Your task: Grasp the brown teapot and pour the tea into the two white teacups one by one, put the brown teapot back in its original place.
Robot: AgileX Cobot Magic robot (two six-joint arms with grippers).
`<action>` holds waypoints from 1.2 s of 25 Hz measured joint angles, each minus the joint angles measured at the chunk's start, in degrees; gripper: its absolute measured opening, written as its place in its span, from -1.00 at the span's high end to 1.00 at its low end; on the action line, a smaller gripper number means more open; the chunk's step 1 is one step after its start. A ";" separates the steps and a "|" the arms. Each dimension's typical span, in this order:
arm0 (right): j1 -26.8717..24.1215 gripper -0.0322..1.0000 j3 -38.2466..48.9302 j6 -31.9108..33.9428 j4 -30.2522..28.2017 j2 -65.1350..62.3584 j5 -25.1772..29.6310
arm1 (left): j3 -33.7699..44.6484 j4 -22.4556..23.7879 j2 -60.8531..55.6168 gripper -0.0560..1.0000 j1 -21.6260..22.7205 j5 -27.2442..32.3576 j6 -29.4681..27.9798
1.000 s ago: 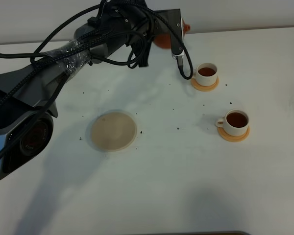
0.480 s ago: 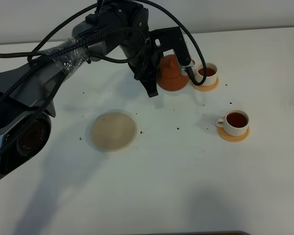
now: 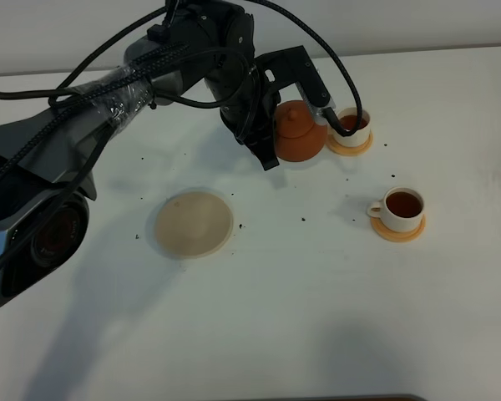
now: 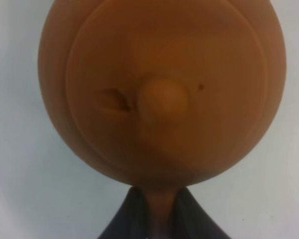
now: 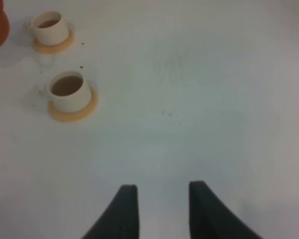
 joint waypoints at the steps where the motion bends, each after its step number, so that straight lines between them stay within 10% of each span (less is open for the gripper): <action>1: 0.00 0.47 0.00 -0.05 0.00 0.00 0.00 | 0.00 0.00 0.02 0.68 0.00 0.00 -0.77; 16: 0.00 0.47 0.00 -0.05 0.00 0.00 0.00 | -0.05 2.80 -9.19 0.68 -0.04 12.09 -26.74; 30: 0.00 0.47 0.00 -0.05 0.00 0.00 0.00 | 16.02 3.43 -18.80 0.68 0.18 12.01 -35.63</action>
